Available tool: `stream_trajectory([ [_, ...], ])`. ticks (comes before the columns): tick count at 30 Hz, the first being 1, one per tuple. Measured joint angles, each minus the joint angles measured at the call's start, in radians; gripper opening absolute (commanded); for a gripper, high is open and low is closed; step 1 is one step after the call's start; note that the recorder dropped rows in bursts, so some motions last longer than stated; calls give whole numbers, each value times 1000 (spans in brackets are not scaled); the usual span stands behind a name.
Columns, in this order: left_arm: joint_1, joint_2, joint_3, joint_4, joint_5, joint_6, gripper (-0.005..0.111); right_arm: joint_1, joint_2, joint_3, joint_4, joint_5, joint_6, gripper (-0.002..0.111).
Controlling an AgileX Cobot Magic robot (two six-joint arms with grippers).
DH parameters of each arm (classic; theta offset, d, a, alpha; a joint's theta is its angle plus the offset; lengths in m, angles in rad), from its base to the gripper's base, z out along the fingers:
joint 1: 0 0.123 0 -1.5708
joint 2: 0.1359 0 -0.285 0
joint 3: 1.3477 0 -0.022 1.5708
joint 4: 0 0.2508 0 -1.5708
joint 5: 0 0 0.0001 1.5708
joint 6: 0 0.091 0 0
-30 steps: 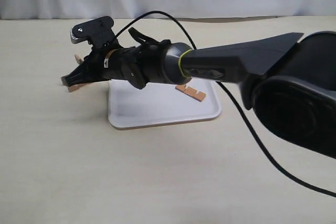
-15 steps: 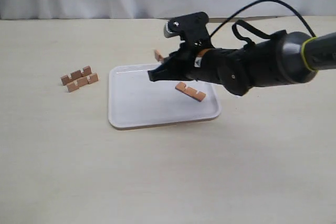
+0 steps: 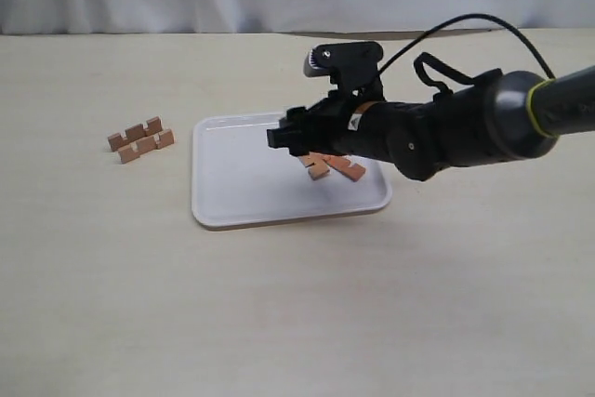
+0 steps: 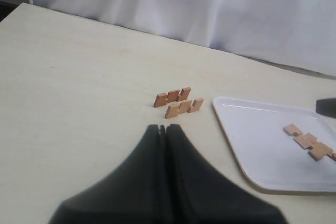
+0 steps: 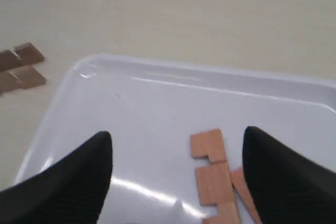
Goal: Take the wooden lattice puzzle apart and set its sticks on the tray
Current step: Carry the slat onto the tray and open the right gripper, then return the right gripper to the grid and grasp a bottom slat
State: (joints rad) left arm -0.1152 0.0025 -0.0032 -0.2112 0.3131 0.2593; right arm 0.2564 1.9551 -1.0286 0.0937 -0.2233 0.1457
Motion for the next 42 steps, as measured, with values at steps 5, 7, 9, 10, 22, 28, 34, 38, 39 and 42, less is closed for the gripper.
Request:
stream_trajectory([
  [5,0,0,0,0,0,0,0,96,-57,-132,2,67,-12,70],
  [7,0,0,0,0,0,0,0,139,-58,-198,2,115,-34,70],
  [9,0,0,0,0,0,0,0,188,-45,-271,2,173,-69,71],
  [10,0,0,0,0,0,0,0,210,-31,-311,2,205,-92,71],
  [22,0,0,0,0,0,0,0,307,311,-816,-71,675,-135,105],
  [28,0,0,0,0,0,0,0,307,441,-963,-110,689,-130,110],
  [34,0,0,0,0,0,0,0,283,533,-1043,-204,657,-12,110],
  [38,0,0,0,0,0,0,0,258,586,-1047,-251,623,50,110],
  [39,0,0,0,0,0,0,0,258,590,-1049,-251,615,52,110],
  [42,0,0,0,0,0,0,0,258,607,-1049,-242,570,74,110],
])
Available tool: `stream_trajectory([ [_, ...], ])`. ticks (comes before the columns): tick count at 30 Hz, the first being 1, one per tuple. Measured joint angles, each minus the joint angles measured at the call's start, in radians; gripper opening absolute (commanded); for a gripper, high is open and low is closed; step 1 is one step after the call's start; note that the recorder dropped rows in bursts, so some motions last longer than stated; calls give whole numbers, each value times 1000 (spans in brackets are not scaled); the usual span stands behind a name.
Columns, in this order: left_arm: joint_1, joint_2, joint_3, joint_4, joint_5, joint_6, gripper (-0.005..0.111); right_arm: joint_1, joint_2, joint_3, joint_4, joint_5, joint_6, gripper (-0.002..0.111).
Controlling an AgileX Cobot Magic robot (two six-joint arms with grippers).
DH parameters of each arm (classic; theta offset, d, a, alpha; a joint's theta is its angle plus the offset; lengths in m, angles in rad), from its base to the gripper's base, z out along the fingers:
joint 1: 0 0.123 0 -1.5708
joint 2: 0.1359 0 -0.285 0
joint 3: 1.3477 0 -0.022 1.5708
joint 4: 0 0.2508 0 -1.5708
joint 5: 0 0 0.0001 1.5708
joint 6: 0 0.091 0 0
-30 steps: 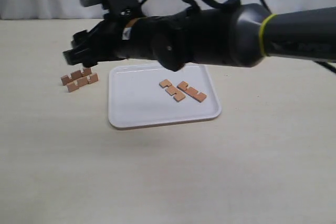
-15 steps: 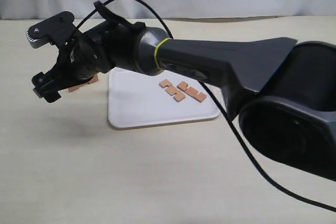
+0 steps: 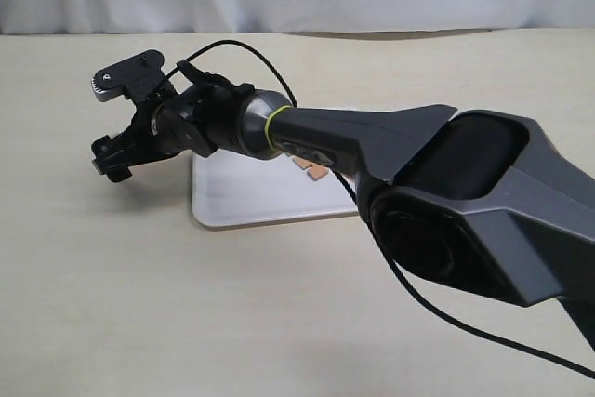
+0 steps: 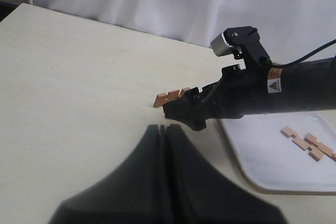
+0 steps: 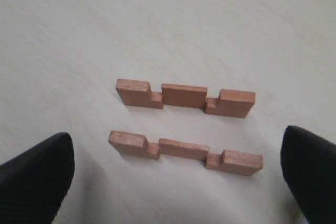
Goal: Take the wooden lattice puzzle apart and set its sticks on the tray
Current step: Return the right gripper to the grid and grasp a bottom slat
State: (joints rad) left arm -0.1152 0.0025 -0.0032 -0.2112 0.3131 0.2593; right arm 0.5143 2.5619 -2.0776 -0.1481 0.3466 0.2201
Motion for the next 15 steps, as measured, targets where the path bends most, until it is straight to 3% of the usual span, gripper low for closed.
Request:
stream_trajectory([
  [15,0,0,0,0,0,0,0,0,26,0,32,-61,4,110],
])
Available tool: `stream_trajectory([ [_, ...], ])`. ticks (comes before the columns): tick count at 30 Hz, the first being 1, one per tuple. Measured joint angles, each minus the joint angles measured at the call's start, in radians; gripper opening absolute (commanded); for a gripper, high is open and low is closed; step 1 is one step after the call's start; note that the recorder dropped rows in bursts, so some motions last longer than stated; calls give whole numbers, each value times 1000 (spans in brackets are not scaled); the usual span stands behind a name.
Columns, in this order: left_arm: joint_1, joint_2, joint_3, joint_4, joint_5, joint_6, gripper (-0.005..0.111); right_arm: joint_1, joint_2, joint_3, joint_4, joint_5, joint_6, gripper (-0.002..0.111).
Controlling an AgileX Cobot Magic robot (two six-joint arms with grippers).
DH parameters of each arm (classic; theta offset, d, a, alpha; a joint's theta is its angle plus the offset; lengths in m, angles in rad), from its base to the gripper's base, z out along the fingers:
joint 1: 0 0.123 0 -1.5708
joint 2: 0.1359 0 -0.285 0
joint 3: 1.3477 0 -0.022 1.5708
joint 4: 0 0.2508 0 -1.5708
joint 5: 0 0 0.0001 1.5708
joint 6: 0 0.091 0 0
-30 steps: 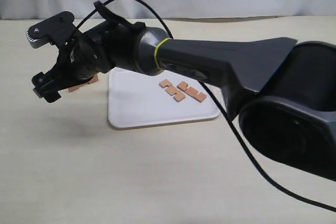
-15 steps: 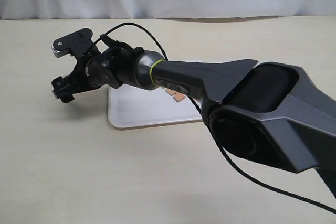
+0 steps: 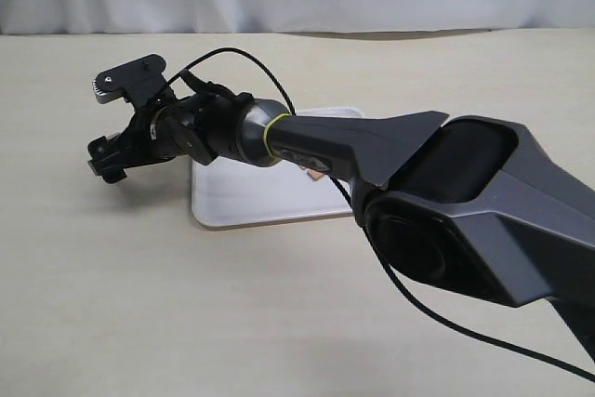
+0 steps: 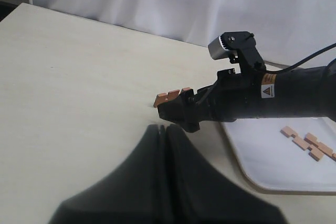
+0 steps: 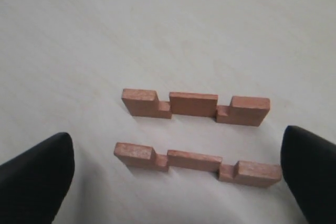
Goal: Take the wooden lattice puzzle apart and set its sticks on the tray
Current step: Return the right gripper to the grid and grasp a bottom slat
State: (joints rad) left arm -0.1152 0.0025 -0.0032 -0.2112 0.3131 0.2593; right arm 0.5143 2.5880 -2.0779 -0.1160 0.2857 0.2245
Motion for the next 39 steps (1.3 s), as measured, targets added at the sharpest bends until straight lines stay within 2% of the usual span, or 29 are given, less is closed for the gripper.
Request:
stream_trajectory([
  [14,0,0,0,0,0,0,0,0,0,0,0,0,0,108],
  [17,0,0,0,0,0,0,0,0,0,0,0,2,0,97],
  [24,0,0,0,0,0,0,0,0,3,0,0,14,0,64],
  [35,0,0,0,0,0,0,0,0,6,-4,0,29,0,31],
  [39,0,0,0,0,0,0,0,0,-4,-4,0,67,0,26],
])
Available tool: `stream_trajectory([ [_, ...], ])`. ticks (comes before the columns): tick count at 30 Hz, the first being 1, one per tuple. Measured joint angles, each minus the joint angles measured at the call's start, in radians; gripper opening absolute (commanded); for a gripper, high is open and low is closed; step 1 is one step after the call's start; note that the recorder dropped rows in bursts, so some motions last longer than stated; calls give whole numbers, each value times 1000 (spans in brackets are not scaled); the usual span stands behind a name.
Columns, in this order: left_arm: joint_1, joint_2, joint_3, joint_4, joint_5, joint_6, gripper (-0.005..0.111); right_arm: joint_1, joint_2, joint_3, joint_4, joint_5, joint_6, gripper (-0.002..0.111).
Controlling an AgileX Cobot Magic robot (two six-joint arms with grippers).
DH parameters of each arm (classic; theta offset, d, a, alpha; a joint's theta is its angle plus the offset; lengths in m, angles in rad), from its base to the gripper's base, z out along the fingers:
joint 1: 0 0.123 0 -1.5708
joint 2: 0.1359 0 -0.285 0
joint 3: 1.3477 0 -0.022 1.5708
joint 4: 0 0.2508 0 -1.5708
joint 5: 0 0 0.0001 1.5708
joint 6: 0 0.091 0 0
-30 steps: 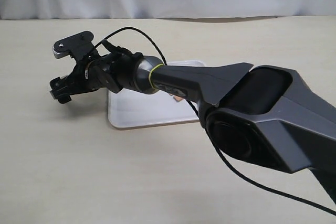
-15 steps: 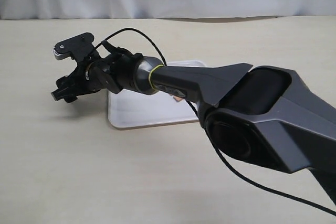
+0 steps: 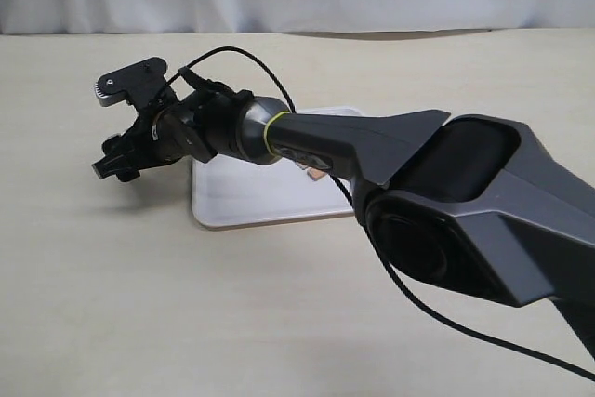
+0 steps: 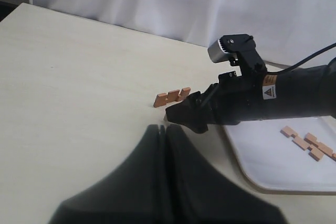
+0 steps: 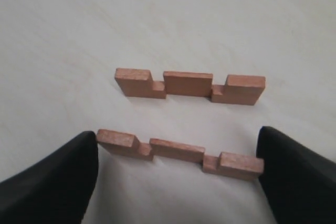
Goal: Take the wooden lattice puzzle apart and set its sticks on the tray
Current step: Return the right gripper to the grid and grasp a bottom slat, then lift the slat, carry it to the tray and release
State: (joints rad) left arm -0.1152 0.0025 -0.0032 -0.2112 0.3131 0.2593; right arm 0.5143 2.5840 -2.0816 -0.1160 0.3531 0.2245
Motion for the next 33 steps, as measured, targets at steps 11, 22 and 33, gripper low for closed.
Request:
stream_trajectory([
  [11,0,0,0,0,0,0,0,0,-76,0,0,115,0,26],
  [22,0,0,0,0,0,0,0,-2,-239,0,-65,346,0,26],
  [33,0,0,0,0,0,0,0,-111,-260,97,-98,618,24,26],
])
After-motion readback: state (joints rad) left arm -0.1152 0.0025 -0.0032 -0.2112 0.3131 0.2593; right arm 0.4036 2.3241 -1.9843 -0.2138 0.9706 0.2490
